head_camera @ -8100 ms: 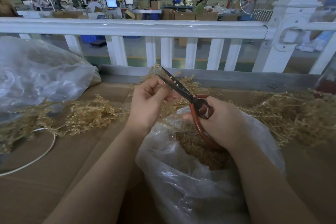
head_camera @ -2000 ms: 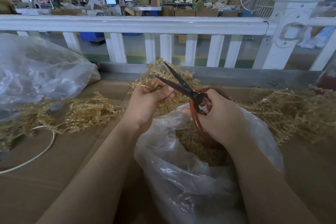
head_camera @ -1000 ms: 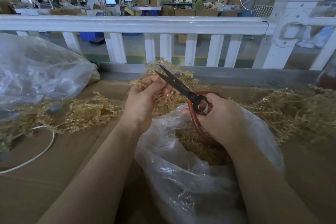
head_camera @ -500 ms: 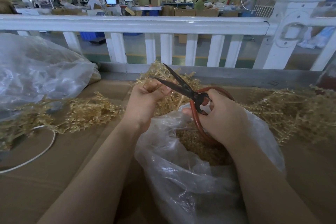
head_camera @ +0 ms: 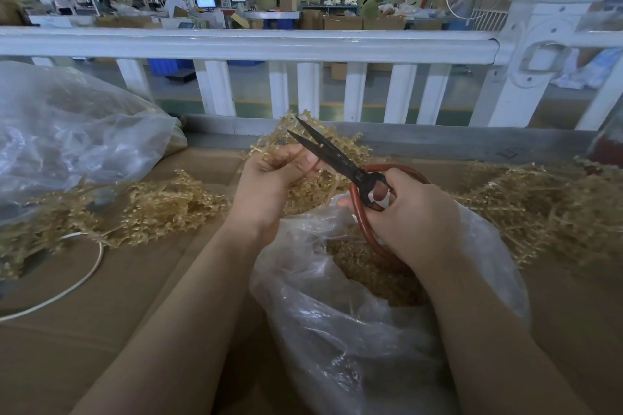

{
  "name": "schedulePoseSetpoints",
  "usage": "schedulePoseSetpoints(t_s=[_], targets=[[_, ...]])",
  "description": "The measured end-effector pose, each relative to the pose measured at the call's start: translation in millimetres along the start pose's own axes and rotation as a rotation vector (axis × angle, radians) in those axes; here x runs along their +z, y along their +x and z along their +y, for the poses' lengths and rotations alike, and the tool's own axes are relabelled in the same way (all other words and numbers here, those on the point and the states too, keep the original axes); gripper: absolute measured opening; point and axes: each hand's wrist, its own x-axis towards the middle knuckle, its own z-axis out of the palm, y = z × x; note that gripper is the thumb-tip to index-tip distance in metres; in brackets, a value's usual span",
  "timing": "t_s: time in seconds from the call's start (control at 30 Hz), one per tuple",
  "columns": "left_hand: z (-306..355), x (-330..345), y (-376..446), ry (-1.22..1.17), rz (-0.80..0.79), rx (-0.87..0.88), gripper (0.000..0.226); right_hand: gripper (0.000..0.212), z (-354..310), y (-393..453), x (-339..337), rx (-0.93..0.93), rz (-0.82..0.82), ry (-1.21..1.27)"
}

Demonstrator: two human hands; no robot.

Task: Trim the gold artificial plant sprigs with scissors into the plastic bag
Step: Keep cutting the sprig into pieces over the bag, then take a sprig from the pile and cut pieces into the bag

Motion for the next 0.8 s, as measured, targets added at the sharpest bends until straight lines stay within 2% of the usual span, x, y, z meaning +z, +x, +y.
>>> schedulePoseSetpoints(t_s=[0.33, 0.47, 0.63, 0.8], targets=[[-5, 0, 2, -0.012, -0.006, -0.018, 0.009, 0.063, 1, 1, -1, 0.033, -0.064, 0.055], [-4, 1, 4, -0.041, 0.015, -0.069, 0.008, 0.072, 0, 0, 1, 0.095, -0.08, 0.243], [-9, 4, 2, -0.013, 0.006, -0.152, 0.005, 0.057, -6, 2, 1, 0.126, -0.027, 0.483], [-13, 12, -1, -0.013, -0.015, -0.147, 0.003, 0.019, -5, 6, 2, 0.154, -0.086, 0.641]])
